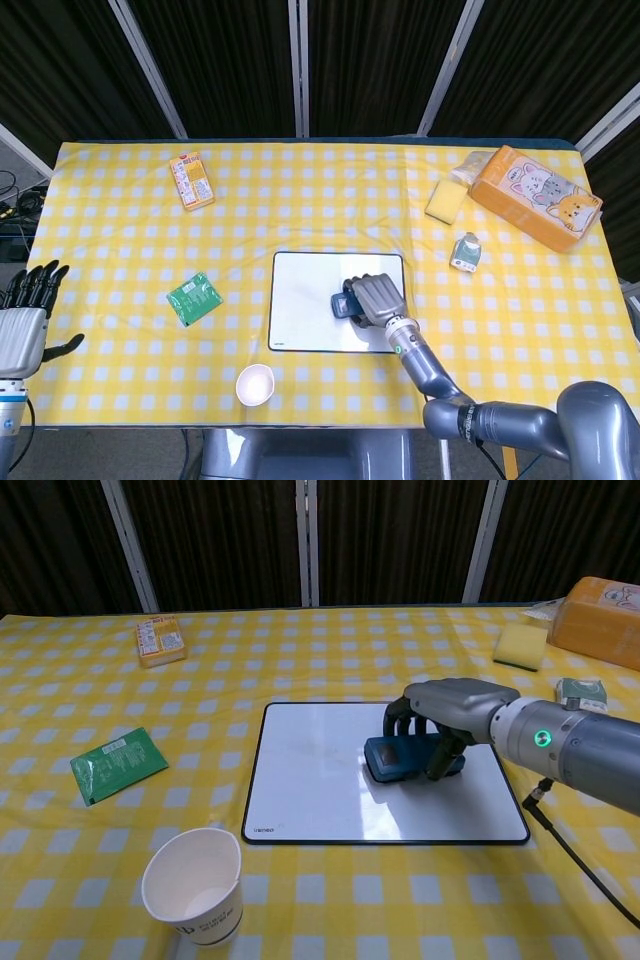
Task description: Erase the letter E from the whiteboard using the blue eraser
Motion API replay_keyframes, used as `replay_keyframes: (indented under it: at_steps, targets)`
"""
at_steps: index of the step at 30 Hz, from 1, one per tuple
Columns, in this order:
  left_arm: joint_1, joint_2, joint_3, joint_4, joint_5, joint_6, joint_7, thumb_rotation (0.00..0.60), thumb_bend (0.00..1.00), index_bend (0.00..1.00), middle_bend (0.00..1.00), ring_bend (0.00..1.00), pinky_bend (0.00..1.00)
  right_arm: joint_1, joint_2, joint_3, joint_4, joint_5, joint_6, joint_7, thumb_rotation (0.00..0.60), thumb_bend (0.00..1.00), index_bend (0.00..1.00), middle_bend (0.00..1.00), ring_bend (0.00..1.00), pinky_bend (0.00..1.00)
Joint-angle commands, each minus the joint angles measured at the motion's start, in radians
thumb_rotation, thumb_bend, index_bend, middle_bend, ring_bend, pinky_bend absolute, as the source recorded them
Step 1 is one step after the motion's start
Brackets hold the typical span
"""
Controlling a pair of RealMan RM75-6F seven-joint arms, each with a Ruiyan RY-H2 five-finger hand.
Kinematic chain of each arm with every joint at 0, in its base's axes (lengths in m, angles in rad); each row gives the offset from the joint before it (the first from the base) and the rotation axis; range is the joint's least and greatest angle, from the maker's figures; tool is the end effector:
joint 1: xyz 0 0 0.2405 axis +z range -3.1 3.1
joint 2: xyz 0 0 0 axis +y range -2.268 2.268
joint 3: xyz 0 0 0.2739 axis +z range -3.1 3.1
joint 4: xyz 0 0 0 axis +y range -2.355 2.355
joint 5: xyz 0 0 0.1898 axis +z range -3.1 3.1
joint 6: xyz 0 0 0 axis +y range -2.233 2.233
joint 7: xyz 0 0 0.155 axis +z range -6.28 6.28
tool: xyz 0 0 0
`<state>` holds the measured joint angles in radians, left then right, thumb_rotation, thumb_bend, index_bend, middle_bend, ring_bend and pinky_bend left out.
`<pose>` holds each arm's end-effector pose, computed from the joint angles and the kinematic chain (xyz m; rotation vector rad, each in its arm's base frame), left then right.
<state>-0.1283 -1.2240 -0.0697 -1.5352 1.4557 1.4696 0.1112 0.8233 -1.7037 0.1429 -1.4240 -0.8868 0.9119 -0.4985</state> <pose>-0.3227 0.2101 0.1601 -1.3917 -0.8344 -0.8570 -0.1442 -0.3505 -0.0633 1.9464 -1.0549 0.7781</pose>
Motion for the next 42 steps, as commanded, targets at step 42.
replay_keyframes:
  at_steps: [42]
  targets:
    - [0.002,-0.001,0.005,-0.009,0.007,0.006,0.012,0.600,0.02,0.00,0.00,0.00,0.00,-0.061,0.126,0.014,-0.035,0.047,0.034,0.063,0.600,0.47,0.82,0.72,0.73,0.88]
